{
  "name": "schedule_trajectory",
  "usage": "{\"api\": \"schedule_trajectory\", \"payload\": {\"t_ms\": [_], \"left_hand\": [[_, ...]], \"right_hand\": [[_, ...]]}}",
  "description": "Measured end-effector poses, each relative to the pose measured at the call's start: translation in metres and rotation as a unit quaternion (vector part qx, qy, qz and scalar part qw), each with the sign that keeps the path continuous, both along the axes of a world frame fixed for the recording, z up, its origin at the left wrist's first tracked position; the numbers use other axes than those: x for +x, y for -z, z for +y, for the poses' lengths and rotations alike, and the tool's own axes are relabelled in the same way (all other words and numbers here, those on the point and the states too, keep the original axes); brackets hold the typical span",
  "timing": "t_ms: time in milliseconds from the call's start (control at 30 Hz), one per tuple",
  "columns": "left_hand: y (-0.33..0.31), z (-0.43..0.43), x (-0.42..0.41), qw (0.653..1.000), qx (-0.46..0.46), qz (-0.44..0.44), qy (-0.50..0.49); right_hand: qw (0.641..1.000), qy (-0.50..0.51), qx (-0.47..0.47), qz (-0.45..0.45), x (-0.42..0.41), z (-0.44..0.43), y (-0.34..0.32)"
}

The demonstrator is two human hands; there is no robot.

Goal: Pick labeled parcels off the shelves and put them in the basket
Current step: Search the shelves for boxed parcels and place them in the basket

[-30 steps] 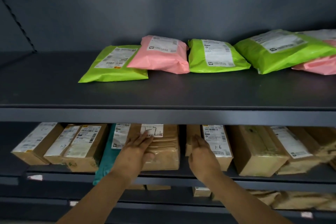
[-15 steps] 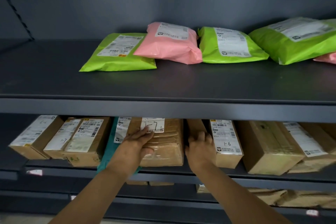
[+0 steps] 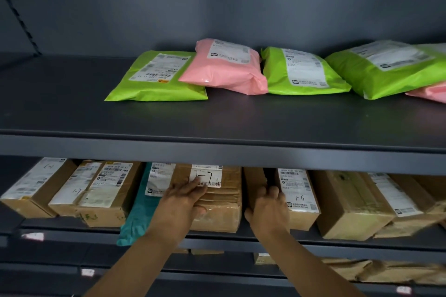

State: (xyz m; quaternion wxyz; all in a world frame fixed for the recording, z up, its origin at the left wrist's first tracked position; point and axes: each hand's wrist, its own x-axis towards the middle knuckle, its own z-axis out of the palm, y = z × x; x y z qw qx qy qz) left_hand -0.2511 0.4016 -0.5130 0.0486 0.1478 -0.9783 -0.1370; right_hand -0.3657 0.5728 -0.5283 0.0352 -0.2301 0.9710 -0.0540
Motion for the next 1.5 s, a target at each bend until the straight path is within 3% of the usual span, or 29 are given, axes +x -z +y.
{"api": "schedule_trajectory", "payload": {"t_ms": [133, 233, 333, 567, 733, 900, 1133, 1267, 1500], "left_hand": [[0.002, -0.001, 0.002, 1.0, 0.006, 0.018, -0.008], [0.002, -0.001, -0.001, 1.0, 0.007, 0.016, -0.01], [0.002, 0.0, -0.002, 0.999, 0.016, 0.029, -0.015], [0.001, 0.002, -0.002, 1.0, 0.012, 0.023, -0.017], [0.002, 0.003, -0.002, 0.999, 0.013, 0.024, -0.016], [0.002, 0.004, -0.002, 1.0, 0.012, 0.02, -0.015], [0.0, 0.006, -0.004, 1.0, 0.011, 0.01, -0.026], [-0.004, 0.009, -0.004, 0.999, 0.009, 0.009, -0.031], [-0.006, 0.009, -0.006, 0.999, -0.005, -0.033, -0.034]], "right_hand": [[0.997, -0.003, -0.072, -0.032, 0.02, 0.026, 0.002], [0.996, -0.023, -0.085, 0.008, 0.031, 0.047, 0.01], [0.994, -0.059, -0.072, 0.057, 0.034, 0.065, 0.022], [0.986, -0.154, -0.057, 0.021, 0.036, 0.072, 0.039], [0.991, -0.09, -0.097, 0.008, 0.034, 0.084, 0.044], [0.989, -0.068, -0.116, -0.066, 0.034, 0.086, 0.029], [0.99, 0.022, -0.101, -0.096, 0.046, 0.054, 0.028], [0.986, 0.047, -0.137, -0.088, 0.045, 0.055, 0.03], [0.95, 0.067, -0.255, -0.169, 0.042, 0.091, 0.016]]}}
